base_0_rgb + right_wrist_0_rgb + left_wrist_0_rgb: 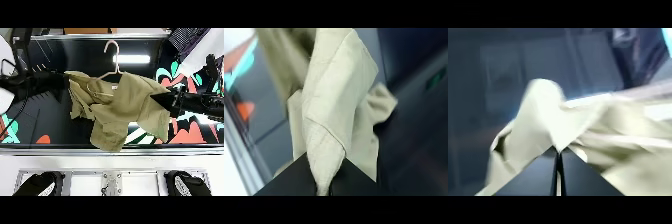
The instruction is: Fold the clothes and pants, and hang the long-sleeved shirts on hangers.
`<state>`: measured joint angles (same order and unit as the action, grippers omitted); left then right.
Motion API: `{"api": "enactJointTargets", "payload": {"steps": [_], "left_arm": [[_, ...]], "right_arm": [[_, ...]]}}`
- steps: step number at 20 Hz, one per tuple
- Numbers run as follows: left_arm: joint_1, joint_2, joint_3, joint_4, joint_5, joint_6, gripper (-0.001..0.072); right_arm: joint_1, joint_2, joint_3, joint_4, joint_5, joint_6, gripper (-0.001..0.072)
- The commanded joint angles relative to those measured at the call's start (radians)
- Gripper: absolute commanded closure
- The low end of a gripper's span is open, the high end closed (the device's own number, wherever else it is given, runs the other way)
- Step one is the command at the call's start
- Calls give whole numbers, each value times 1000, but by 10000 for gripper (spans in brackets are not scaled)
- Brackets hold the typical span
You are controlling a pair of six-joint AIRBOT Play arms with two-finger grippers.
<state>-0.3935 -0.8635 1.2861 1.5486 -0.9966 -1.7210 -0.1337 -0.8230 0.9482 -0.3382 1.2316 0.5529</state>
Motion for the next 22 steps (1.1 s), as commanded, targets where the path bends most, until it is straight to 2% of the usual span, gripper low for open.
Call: {"api": "enactJointTargets", "payload": {"steps": [1,4,9,14,21,22], "left_arm": [[-209,147,-64,169,-8,-154,694],[-427,236,-171,242,-2,-297,693],[-660,232,-313,241,19,-375,693],[-687,125,-273,269,16,-374,693],[-671,95,-193,341,-33,-370,688],[-657,105,-194,335,-47,-371,468]], "right_arm": [[109,7,1,35,-174,0,708],[194,6,1,110,-282,-8,708],[278,6,1,172,-376,-37,708],[292,7,1,292,-378,-113,708],[292,8,1,299,-355,-128,710],[292,8,1,302,-355,-140,710]]}}
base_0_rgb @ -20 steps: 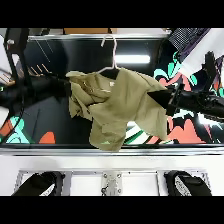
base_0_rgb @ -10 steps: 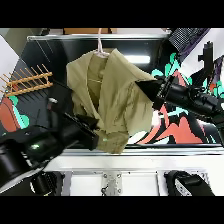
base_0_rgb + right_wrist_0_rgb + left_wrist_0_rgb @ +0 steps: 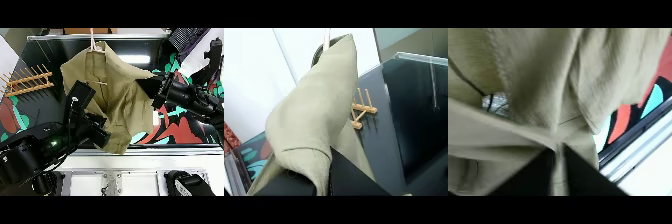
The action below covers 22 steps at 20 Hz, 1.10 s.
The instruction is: Fold the clothes and pants, and hang the long-sleeved shirts on hangers.
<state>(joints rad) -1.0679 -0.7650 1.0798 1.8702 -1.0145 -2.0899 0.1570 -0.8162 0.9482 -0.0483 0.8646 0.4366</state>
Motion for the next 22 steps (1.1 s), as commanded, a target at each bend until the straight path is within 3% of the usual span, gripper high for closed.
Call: {"api": "enactJointTargets", "payload": {"steps": [1,2,7,12,14,15,17,22], "left_arm": [[34,17,13,14,-39,-3,181],[57,35,13,14,-43,-6,143],[210,151,13,12,-33,-6,142],[300,197,13,12,-33,-6,163],[311,194,13,13,-31,-5,575],[311,186,13,13,-29,-5,690],[311,159,13,12,-29,-5,691],[311,74,13,14,-28,-3,691]], "right_arm": [[0,3,1,12,11,-27,710],[0,6,1,12,11,-39,710],[0,8,2,98,-18,-161,710],[-28,67,13,113,-188,-263,710],[-92,116,14,111,-253,-281,710],[-141,143,15,91,-274,-283,710],[-250,198,16,4,-301,-268,710],[-594,319,18,-350,-345,-41,710]]}}
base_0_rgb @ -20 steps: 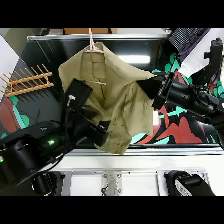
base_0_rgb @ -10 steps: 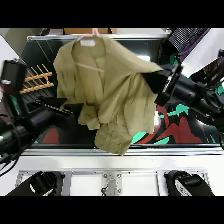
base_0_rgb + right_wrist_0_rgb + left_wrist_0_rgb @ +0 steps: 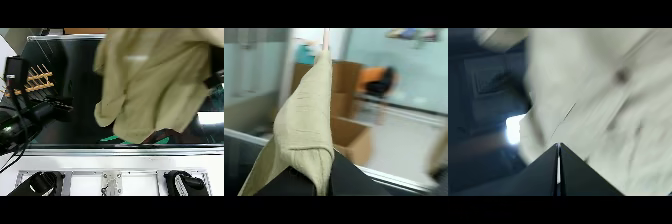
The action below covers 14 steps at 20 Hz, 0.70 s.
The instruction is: Fold the clothes and pants, and hang the long-sleeved shirts on hangers.
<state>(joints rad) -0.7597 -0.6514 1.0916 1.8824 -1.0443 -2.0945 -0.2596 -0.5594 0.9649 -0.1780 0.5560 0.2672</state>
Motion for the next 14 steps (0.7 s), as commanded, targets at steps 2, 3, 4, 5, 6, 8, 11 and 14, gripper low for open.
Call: {"api": "enactJointTargets", "payload": {"steps": [2,3,4,5,6,8,11,14], "left_arm": [[2,-64,1,2,3,22,691],[2,-73,1,3,11,34,691],[2,-79,1,3,23,46,691],[2,-85,1,3,39,57,691],[3,-92,1,4,53,68,691],[3,-101,1,10,76,72,691],[3,-115,1,10,84,72,691],[3,-116,1,12,85,85,691]], "right_arm": [[-341,96,1,-375,-37,240,710],[-418,109,1,-431,-37,273,710],[-501,122,1,-477,-43,302,710],[-576,129,1,-506,-57,332,709],[-650,135,2,-526,-74,345,710],[-799,127,22,-530,-84,408,709],[-938,65,89,-530,-120,535,710],[-995,-34,229,-549,-120,546,710]]}}
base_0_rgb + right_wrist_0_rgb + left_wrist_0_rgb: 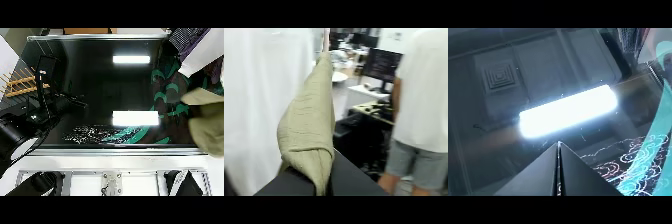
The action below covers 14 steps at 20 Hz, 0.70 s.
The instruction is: Fold the clothes and pants, and hang the long-sleeved shirts on hangers.
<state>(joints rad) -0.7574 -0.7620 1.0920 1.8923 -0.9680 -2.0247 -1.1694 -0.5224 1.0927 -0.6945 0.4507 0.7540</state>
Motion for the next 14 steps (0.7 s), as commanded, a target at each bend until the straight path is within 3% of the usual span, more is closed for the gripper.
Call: {"api": "enactJointTargets", "payload": {"steps": [1,7,14], "left_arm": [[1,-5,0,2,9,35,691],[1,-5,0,2,8,51,691],[1,-5,0,1,7,51,691]], "right_arm": [[-90,-102,149,-53,-17,68,710],[-94,-224,360,-183,-17,74,710],[-94,-244,384,-227,-134,74,709]]}}
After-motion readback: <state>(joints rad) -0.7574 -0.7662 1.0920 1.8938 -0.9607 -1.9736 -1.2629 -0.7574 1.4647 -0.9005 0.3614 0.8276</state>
